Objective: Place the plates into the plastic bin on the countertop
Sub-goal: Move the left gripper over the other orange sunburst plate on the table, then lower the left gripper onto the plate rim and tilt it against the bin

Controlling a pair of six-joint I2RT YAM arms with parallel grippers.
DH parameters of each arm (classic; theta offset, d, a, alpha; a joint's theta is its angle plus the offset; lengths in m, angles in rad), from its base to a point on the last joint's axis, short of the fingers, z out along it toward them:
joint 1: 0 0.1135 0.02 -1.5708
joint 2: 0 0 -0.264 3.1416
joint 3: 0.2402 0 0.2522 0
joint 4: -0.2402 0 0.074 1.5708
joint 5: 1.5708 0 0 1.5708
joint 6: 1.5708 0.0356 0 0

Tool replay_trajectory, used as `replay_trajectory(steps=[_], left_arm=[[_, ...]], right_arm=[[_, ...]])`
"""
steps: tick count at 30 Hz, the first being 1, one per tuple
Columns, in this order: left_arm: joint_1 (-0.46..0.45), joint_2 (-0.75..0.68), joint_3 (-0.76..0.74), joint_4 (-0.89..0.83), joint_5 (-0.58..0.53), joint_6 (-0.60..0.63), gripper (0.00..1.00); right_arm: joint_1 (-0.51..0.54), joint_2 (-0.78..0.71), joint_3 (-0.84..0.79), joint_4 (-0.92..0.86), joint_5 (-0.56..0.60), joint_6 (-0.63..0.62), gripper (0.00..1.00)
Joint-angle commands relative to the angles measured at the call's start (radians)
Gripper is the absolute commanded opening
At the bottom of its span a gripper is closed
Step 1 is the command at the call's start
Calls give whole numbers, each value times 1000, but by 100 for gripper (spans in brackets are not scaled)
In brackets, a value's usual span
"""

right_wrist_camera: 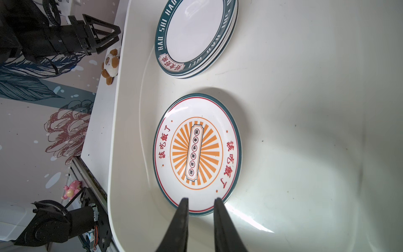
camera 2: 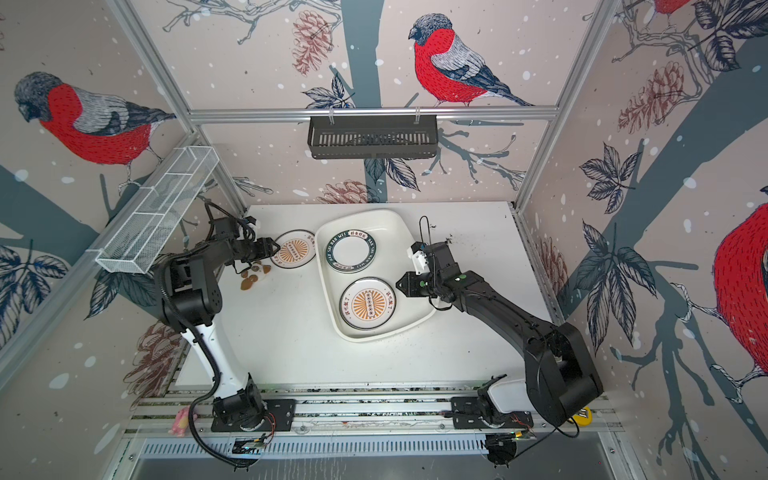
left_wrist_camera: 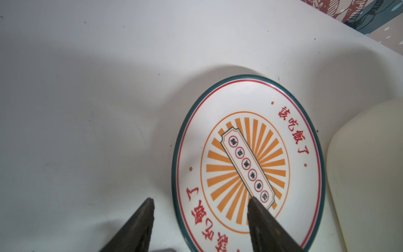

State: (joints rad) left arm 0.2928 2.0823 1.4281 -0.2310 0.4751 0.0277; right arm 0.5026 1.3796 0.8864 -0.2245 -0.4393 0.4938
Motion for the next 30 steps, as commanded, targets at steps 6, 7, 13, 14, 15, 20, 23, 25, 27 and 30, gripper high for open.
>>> replay_trajectory(steps=[6,7,13,14,15,20,23,25,27,30], left_arm=[[3,25,10,2,30,35,62],[3,29,13,-1,35,37,62],[3,55,28,-22,72,46,56],[3,58,28,-23,74,45,56],[3,60,28,-25,78,46,55],[3,75,29,-36,106,53,53],[11,86,29,-36,120,45,49],[12,88,23,-31,124,38,48],[13,87,16,-23,127,35,47],[14,87,5,-16,130,22,44]], right_arm=[[-9,8,2,37,-22,12,23],[-11,8,0,41,-24,12,23],[-15,14,-7,62,-41,25,22],[-16,15,-9,65,-42,26,22],[-16,16,-12,68,-45,27,22],[-21,19,-26,94,-57,41,22],[-21,17,-44,126,-69,54,22],[-22,20,-49,138,-75,59,22],[-22,24,-50,140,-79,58,22],[-21,27,-50,142,-84,59,22]])
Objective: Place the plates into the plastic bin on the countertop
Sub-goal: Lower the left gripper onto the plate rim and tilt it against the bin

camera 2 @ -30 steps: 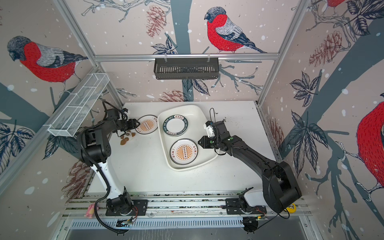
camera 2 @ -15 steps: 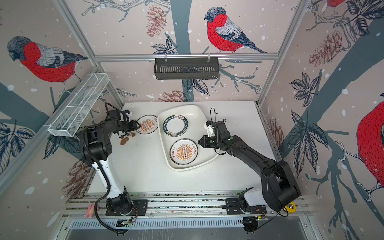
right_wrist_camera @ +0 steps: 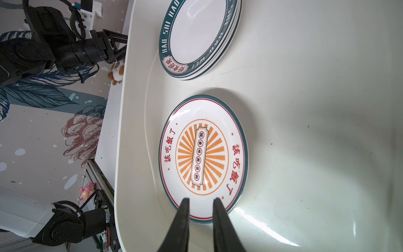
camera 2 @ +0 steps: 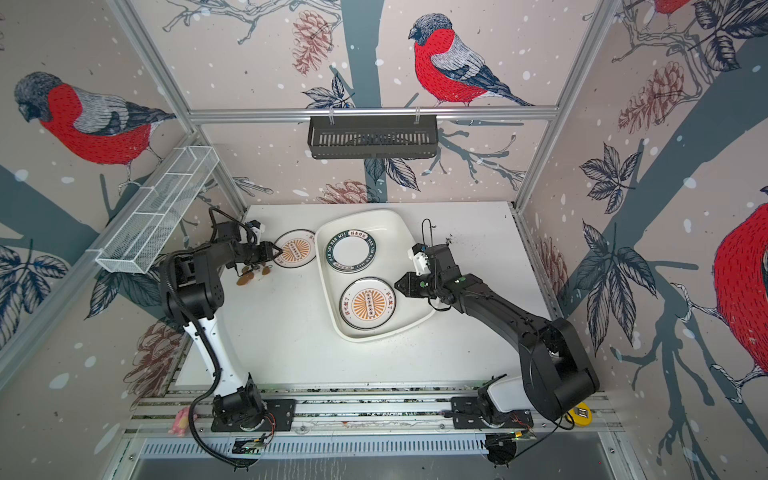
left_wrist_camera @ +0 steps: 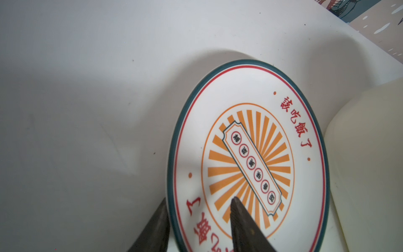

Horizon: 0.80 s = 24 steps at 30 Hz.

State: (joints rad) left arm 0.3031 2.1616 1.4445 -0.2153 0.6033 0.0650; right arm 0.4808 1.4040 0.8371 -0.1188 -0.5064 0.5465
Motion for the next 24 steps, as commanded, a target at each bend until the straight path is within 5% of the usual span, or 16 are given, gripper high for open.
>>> replay_trajectory(steps=[1,24], left_arm=[[3,7,-16,-29,5,-21,43],[13,-26,-91,43,39,-137,22]], right_arm=[[0,2,-1,37,-15,8,22],[0,6,-33,99,-30,37,21]])
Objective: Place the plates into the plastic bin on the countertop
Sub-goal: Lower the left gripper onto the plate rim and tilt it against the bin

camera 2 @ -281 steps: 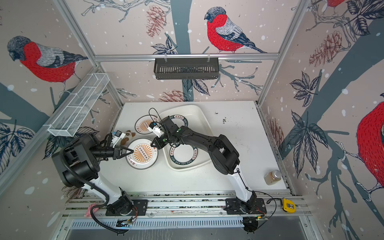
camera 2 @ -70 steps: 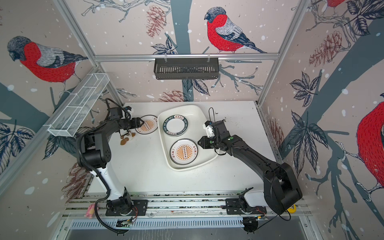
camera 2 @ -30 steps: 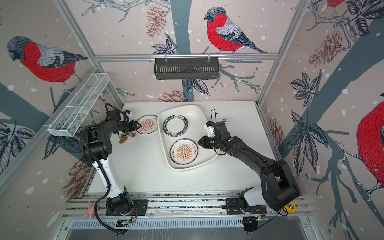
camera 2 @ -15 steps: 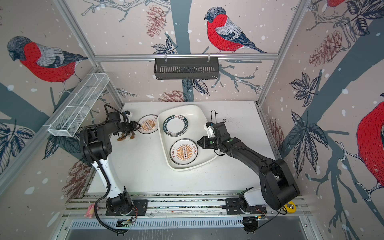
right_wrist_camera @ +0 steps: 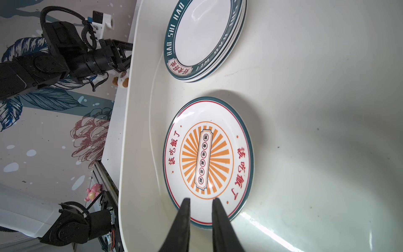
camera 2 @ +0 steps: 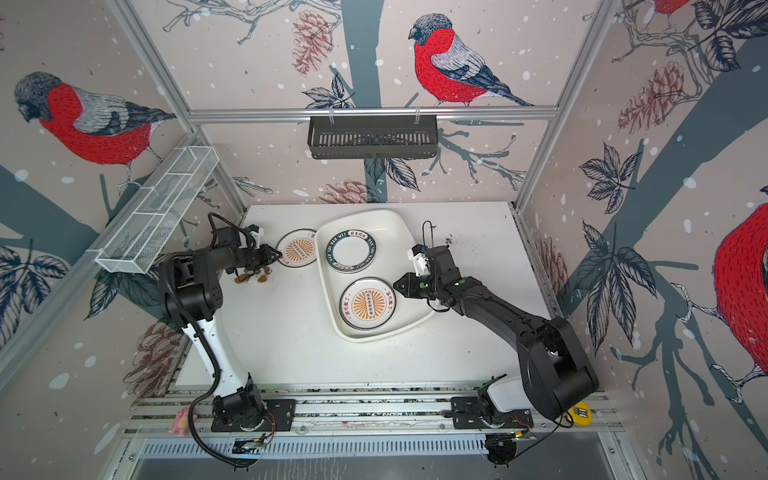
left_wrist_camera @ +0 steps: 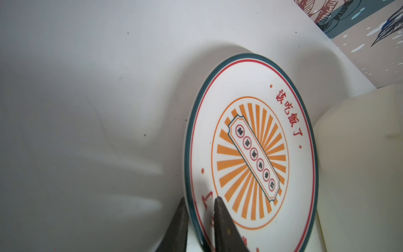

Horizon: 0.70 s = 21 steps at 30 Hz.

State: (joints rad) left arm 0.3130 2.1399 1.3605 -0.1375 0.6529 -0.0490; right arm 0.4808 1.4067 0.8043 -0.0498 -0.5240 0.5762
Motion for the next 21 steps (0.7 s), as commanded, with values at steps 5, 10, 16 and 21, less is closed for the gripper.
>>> replay_trajectory(steps=[5,10,16,21], left_arm=[[7,-12,-20,-20,11,-59,23],[8,0,-18,-23,32,-83,33],[11,30,1,-24,52,-108,31],[12,44,6,-24,60,-123,26]], right_arm=[[0,6,0,35,-14,11,21],[1,7,-1,40,-17,12,21],[-1,10,2,45,-25,16,21],[3,3,6,48,-31,24,21]])
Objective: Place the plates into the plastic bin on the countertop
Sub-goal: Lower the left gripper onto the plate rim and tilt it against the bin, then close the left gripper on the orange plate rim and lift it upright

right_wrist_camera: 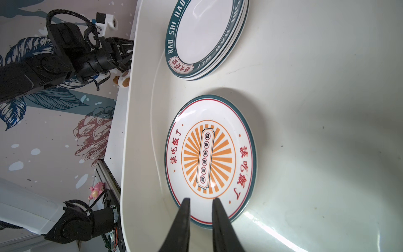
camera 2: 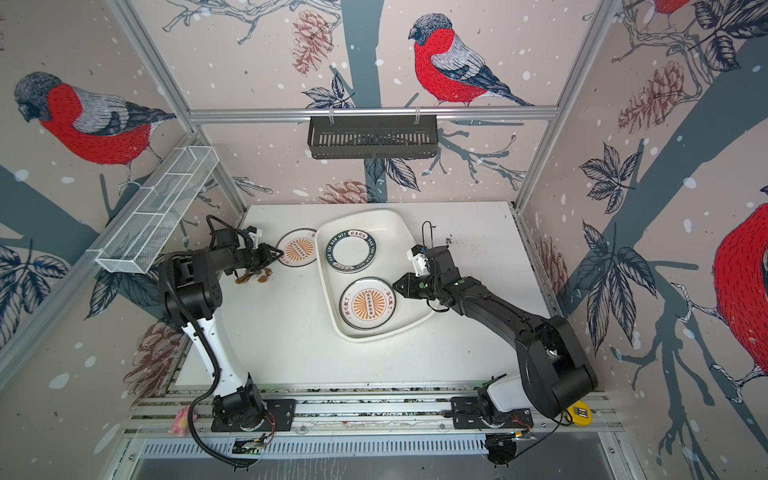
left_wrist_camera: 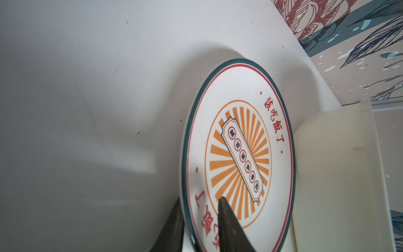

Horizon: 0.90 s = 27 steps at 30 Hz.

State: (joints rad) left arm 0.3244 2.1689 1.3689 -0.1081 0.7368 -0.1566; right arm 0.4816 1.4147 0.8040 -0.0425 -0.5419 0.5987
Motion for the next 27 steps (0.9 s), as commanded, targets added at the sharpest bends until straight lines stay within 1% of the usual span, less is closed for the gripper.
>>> replay_trajectory(steps=[1,7,16,18,22,27], left_arm=[[1,16,-5,-48,-28,-19,26],[2,9,-17,-30,-16,-45,22],[7,-27,-50,1,4,-89,6],[10,-33,-52,1,11,-94,5],[15,-40,-50,2,15,-109,0],[25,-53,-57,14,21,-126,0]], right_arm=[[3,-6,9,41,-15,3,21],[4,-13,5,41,-13,1,21],[5,-8,4,50,-12,2,21],[3,-7,6,50,-13,1,21],[5,0,12,50,-13,0,21],[4,-2,14,49,-12,0,21]])
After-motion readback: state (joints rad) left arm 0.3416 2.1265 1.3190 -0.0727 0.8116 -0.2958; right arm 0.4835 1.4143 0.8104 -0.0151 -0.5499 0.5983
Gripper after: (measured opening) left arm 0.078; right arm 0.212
